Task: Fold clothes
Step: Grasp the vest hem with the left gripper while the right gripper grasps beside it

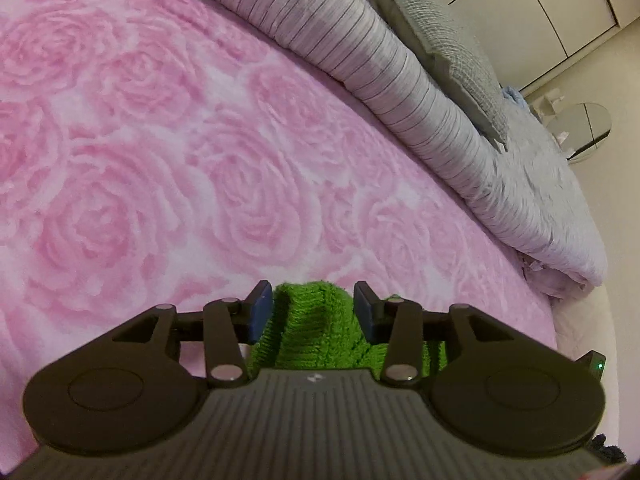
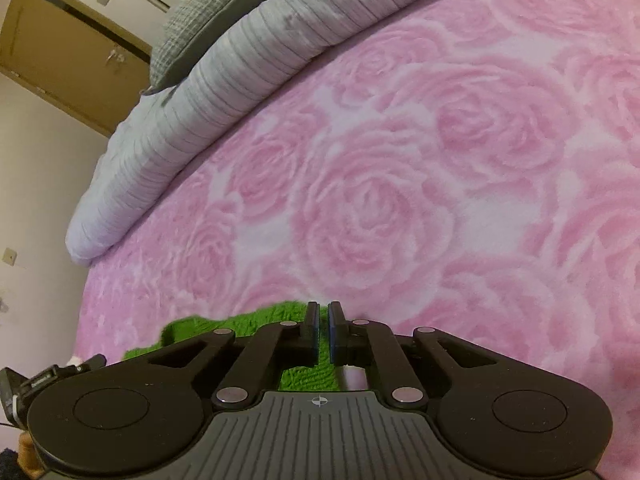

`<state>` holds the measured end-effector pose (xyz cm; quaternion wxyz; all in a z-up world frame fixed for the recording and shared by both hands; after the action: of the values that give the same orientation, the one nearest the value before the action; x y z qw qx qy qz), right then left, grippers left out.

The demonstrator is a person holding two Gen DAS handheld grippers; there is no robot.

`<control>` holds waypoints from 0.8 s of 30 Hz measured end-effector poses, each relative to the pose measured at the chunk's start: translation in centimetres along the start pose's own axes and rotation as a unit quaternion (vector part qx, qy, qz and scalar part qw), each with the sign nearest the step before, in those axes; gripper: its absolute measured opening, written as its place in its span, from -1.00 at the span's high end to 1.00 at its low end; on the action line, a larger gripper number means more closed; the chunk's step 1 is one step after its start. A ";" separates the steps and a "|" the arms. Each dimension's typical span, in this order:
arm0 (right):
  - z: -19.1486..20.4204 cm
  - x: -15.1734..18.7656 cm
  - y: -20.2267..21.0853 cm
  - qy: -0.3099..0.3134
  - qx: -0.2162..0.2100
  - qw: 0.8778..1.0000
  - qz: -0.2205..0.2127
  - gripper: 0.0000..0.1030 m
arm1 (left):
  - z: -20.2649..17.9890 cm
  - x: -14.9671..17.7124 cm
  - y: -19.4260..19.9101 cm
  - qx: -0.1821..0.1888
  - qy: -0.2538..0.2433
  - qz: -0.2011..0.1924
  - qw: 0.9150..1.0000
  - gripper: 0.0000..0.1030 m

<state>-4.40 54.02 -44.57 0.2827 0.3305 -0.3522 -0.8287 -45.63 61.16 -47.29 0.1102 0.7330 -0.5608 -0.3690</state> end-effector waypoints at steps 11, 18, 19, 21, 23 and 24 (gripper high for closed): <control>4.8 3.2 0.1 0.139 -0.013 0.990 0.023 0.88 | -5.1 4.1 -2.0 0.041 -0.106 0.086 0.990 0.33; 5.6 3.4 -2.4 0.204 0.030 0.979 0.012 0.87 | -2.2 1.7 -4.0 -0.033 -0.135 0.060 0.988 0.73; 5.8 2.5 -1.7 0.201 0.033 0.979 -0.013 0.87 | -2.5 1.0 -3.8 -0.029 -0.134 0.052 0.989 0.63; 5.8 1.2 -0.3 0.189 0.034 0.980 -0.047 0.87 | -3.1 1.0 -2.7 -0.020 -0.123 0.048 0.991 0.26; 4.8 0.9 0.4 0.166 0.037 0.985 -0.044 0.87 | -3.6 1.1 -1.6 -0.010 -0.113 0.045 0.993 0.26; 3.9 1.1 0.4 0.151 0.048 0.987 -0.028 0.87 | -3.9 1.1 -1.0 -0.005 -0.107 0.043 0.993 0.26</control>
<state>-7.87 54.58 -42.58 0.2927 0.4749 -0.3357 -0.7590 -42.19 59.52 -45.60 0.0690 0.6636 -0.5987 -0.4433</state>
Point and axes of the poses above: each gripper's, at about its wrist camera, not at the fingertips, and y roughly against the way its jaws point, z to its left, x to its underside, the point moved 9 cm from there along -y, roughly the way its jaws point, and after that the axes turned 9 degrees about x, right-handed, at the moved point
